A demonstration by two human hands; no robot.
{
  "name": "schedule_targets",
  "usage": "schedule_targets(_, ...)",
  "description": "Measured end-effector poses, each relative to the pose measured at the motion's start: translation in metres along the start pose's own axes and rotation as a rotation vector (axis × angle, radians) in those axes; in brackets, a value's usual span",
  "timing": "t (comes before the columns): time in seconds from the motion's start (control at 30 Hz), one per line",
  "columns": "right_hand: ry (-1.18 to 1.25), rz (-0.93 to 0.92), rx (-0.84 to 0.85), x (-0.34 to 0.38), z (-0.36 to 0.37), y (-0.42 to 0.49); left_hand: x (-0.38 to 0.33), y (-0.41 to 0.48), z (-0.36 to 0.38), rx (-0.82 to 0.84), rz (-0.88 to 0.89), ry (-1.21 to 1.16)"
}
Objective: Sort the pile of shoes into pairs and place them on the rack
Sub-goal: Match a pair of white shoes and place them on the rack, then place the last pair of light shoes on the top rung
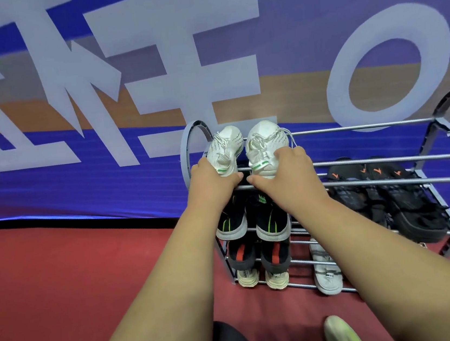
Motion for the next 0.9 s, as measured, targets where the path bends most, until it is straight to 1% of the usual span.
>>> schedule_targets(0.23, 0.043, -0.012, 0.028, 0.007, 0.003, -0.002, 0.005, 0.002, -0.005, -0.027, 0.053, 0.013)
schedule_targets(0.47, -0.009, -0.041, 0.097, 0.003, -0.006, -0.014, 0.001, -0.011, -0.020, -0.020, 0.113, 0.080)
schedule_targets(0.63, -0.069, -0.093, 0.039, 0.000, -0.027, -0.045, 0.001, -0.036, -0.044, -0.072, 0.119, 0.150)
schedule_targets(0.73, -0.124, -0.144, -0.017, -0.003, -0.041, -0.068, 0.007, -0.052, -0.056, -0.113, 0.076, 0.136)
schedule_targets(0.77, -0.146, -0.155, -0.036, -0.005, -0.044, -0.076, 0.008, -0.060, -0.058, -0.097, 0.057, 0.141)
schedule_targets(0.8, -0.164, -0.160, -0.039, -0.008, -0.047, -0.083, 0.007, -0.069, -0.057, -0.047, 0.037, 0.156)
schedule_targets(0.83, -0.184, -0.165, -0.019, -0.011, -0.049, -0.090, 0.006, -0.079, -0.053, 0.027, 0.030, 0.182)
schedule_targets(0.9, -0.277, -0.206, 0.085, -0.023, -0.048, -0.105, 0.001, -0.098, -0.036, 0.213, 0.026, 0.257)
Point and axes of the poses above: each hand's wrist, its own y-axis towards the middle knuckle, its own z-axis out of the palm, x = y × z, the point moved 3 cm from there along y, towards the middle knuckle, and after that the axes turned 2 degrees about -y, right-handed, at the moved point
